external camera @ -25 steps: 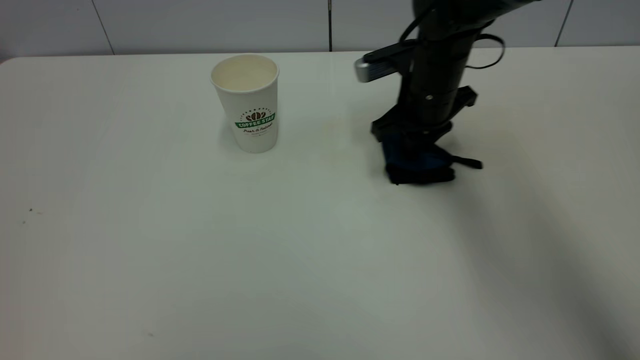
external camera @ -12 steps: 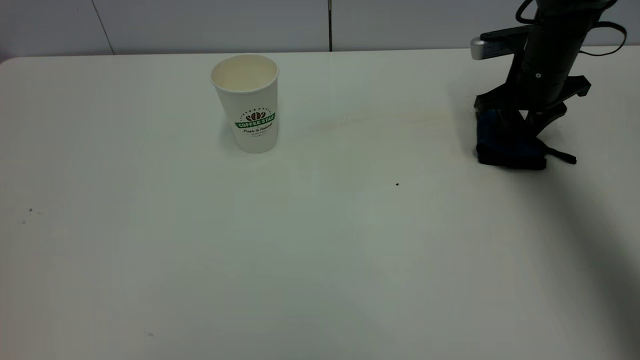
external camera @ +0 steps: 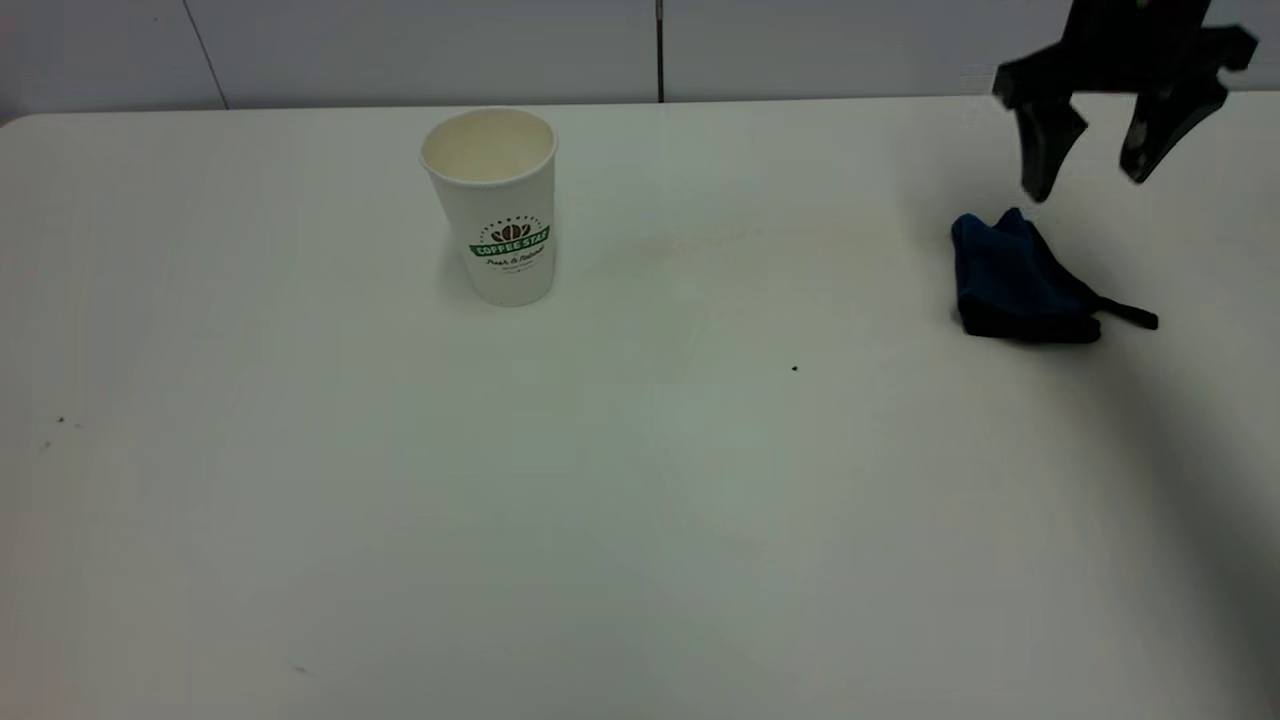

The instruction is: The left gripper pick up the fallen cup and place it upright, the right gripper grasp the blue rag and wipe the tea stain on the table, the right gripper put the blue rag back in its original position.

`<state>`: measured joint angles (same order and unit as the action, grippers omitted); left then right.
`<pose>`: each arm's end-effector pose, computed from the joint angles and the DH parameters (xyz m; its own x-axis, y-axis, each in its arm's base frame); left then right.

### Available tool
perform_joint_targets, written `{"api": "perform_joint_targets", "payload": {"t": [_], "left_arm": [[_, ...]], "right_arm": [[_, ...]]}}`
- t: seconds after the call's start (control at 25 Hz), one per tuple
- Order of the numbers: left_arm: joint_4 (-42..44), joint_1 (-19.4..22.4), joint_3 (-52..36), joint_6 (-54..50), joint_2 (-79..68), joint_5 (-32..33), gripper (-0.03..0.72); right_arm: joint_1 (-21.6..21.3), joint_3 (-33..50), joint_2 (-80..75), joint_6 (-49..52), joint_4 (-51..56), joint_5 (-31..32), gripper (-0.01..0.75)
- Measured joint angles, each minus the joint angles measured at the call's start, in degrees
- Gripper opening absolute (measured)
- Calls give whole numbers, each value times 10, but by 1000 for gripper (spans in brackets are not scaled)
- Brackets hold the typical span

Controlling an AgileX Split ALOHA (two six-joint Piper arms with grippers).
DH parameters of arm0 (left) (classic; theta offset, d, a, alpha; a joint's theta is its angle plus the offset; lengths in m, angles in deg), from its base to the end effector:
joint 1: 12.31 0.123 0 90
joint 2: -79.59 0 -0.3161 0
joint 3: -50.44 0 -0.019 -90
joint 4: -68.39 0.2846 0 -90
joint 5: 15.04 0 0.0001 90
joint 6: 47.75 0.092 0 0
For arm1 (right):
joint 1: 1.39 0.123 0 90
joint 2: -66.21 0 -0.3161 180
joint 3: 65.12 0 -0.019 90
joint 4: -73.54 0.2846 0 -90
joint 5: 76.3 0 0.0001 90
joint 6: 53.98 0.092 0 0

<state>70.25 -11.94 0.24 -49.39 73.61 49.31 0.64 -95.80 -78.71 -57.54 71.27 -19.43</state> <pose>-0.0094 0.0026 0.2833 -0.5073 -0.0178 -0.8616 -0.0391 0.9992 0.0023 0.5399 0.0161 0.1143 -0.9813 -0.1185 -0.1516 -0.1128 0.9926 -0.0456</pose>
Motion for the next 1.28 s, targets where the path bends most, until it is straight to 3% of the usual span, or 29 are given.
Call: {"api": "perform_joint_targets", "payload": {"t": [0.32,0.56,0.8,1.04,1.28], "left_arm": [[0,0,0,0,0,0,238],[0,0,0,0,0,0,238],[0,0,0,0,0,0,238],[0,0,0,0,0,0,238],[0,0,0,0,0,0,238]], "right_arm": [[-1,0,145,-7,11,116,703],[1,51,257,-14,27,130,698],[21,224,402,-2,56,132,659],[32,379,528,-47,47,133,538],[32,533,644,23,65,131,522]]}}
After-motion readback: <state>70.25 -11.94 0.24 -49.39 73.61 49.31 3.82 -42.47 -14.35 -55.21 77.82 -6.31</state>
